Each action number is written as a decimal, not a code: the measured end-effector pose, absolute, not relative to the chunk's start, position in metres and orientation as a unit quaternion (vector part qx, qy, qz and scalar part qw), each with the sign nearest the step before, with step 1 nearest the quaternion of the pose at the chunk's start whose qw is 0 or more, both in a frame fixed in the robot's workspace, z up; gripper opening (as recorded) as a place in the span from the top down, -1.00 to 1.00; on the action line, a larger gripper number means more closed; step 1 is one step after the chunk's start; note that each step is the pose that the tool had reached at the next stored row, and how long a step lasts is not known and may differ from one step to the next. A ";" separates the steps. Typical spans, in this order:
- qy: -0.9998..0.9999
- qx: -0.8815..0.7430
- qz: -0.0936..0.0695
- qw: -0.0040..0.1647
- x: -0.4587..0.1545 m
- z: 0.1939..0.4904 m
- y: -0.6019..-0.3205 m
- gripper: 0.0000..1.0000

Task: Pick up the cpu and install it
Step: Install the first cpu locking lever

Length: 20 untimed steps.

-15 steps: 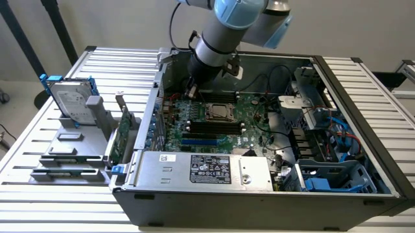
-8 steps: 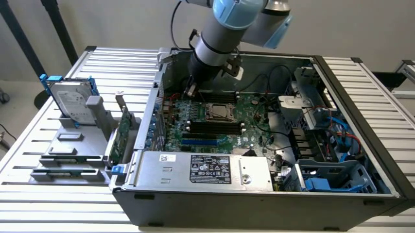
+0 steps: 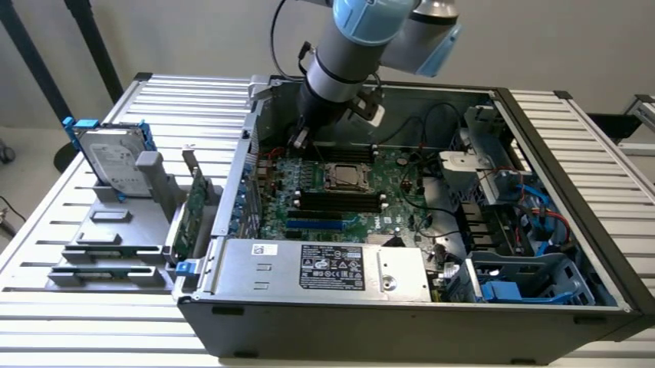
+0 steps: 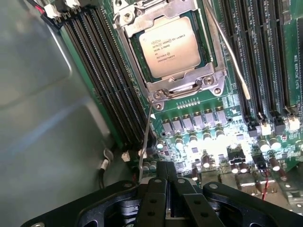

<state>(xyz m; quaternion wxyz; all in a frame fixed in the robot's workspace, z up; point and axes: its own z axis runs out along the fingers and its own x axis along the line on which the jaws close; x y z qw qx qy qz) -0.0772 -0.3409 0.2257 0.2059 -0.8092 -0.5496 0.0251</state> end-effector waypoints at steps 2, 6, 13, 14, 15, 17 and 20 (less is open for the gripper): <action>-0.543 -0.813 0.022 0.209 -0.078 0.227 -0.341 0.79; -0.527 -0.823 0.015 0.213 -0.079 0.229 -0.341 0.79; -0.490 -0.844 0.004 0.216 -0.079 0.230 -0.341 0.79; -0.485 -0.847 0.003 0.216 -0.079 0.230 -0.341 0.79; -0.479 -0.851 0.001 0.216 -0.079 0.230 -0.341 0.79; -0.469 -0.856 -0.002 0.217 -0.079 0.230 -0.341 0.79; -0.457 -0.863 -0.007 0.216 -0.079 0.231 -0.341 0.79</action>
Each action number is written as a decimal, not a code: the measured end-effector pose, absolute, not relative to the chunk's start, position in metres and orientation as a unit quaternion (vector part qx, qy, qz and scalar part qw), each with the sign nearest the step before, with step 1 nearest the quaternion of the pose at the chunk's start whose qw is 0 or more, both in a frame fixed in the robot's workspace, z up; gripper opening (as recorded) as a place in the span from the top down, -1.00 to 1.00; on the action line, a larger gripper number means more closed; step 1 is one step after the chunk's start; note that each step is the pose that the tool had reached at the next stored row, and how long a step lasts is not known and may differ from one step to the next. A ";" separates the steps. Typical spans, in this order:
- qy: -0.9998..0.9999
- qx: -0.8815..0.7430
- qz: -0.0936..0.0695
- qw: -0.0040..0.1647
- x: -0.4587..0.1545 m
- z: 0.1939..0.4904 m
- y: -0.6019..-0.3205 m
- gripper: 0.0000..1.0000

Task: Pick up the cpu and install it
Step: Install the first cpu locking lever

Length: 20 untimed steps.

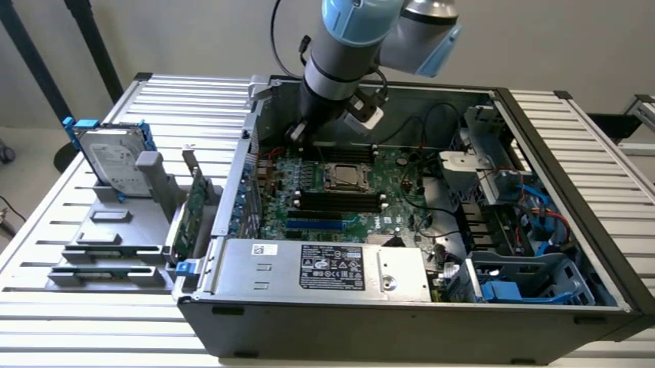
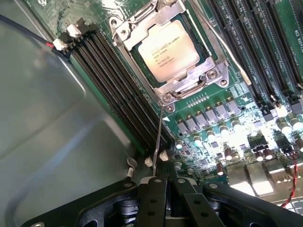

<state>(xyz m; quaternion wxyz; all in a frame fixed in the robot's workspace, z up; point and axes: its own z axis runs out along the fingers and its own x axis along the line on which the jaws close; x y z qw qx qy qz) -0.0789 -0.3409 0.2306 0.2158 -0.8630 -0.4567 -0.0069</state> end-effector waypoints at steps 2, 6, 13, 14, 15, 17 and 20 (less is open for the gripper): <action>-0.450 -0.867 -0.011 0.214 -0.079 0.232 -0.341 0.79; -0.441 -0.872 -0.019 0.212 -0.079 0.235 -0.341 0.79; -0.436 -0.875 -0.029 0.208 -0.076 0.236 -0.341 0.79; -0.436 -0.875 -0.031 0.207 -0.076 0.236 -0.342 0.79; -0.436 -0.875 -0.034 0.206 -0.076 0.235 -0.342 0.79; -0.437 -0.875 -0.038 0.204 -0.076 0.234 -0.342 0.79; -0.439 -0.875 -0.046 0.198 -0.076 0.232 -0.342 0.79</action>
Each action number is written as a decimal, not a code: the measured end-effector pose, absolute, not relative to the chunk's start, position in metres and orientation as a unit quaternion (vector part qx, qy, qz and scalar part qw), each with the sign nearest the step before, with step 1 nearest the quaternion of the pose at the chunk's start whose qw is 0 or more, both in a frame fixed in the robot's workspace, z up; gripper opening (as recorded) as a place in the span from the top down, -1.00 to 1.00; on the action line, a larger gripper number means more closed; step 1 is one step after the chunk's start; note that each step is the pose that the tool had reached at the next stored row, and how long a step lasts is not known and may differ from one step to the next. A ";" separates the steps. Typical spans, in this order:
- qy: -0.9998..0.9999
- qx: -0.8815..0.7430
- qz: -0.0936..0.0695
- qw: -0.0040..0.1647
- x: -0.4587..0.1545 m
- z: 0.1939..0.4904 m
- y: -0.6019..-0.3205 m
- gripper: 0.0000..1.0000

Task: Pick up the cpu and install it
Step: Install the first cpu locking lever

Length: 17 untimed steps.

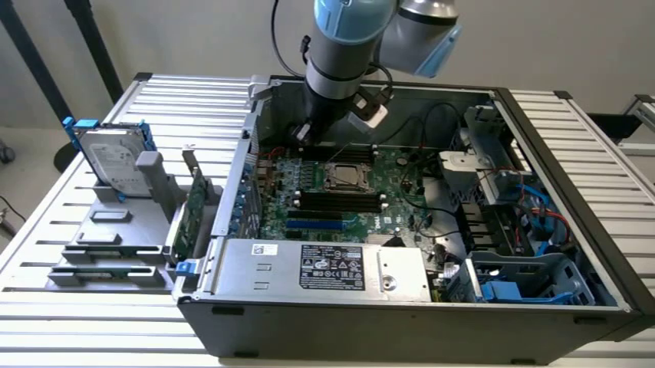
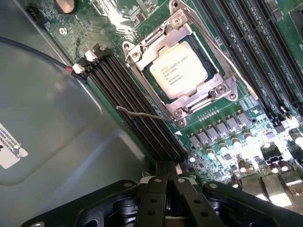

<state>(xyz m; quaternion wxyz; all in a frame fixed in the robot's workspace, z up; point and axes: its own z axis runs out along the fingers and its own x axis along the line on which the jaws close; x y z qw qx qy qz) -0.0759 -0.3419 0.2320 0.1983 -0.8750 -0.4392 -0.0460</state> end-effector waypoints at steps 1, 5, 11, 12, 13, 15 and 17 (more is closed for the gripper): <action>-0.440 -0.875 -0.050 0.194 -0.076 0.232 -0.342 0.79; -0.445 -0.875 -0.065 0.179 -0.076 0.230 -0.342 0.79; -0.447 -0.875 -0.077 0.171 -0.076 0.223 -0.342 0.79; -0.447 -0.875 -0.077 0.171 -0.076 0.221 -0.342 0.79; -0.447 -0.875 -0.077 0.170 -0.076 0.219 -0.342 0.79; -0.447 -0.875 -0.076 0.169 -0.076 0.216 -0.341 0.79; -0.448 -0.875 -0.076 0.167 -0.076 0.213 -0.341 0.79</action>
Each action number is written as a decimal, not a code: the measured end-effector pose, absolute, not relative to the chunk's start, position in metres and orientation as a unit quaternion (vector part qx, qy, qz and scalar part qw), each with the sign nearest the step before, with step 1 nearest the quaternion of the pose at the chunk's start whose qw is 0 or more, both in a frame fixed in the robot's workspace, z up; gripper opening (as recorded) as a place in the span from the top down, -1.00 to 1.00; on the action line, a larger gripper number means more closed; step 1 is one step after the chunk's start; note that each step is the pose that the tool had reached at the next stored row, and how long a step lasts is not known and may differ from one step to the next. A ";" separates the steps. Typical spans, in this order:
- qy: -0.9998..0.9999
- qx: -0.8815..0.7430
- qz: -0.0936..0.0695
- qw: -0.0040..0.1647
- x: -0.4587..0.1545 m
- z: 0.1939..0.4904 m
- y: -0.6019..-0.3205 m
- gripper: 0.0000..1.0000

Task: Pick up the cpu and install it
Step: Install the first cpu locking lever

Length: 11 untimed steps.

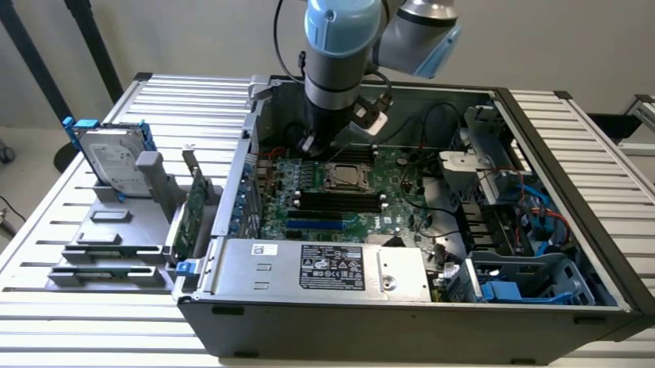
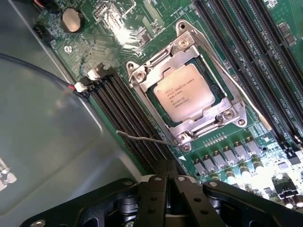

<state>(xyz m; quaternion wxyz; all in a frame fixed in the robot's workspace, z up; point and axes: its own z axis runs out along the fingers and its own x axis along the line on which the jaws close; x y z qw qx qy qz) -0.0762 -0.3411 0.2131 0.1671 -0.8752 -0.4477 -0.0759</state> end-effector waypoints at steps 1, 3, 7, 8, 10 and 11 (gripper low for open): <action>-0.448 -0.875 -0.075 0.165 -0.076 0.212 -0.341 0.79; -0.448 -0.876 -0.074 0.161 -0.076 0.210 -0.340 0.79; -0.449 -0.877 -0.071 0.153 -0.076 0.206 -0.338 0.79; -0.449 -0.878 -0.070 0.151 -0.076 0.206 -0.338 0.79; -0.450 -0.878 -0.070 0.149 -0.075 0.204 -0.337 0.79; -0.450 -0.878 -0.069 0.148 -0.075 0.204 -0.337 0.79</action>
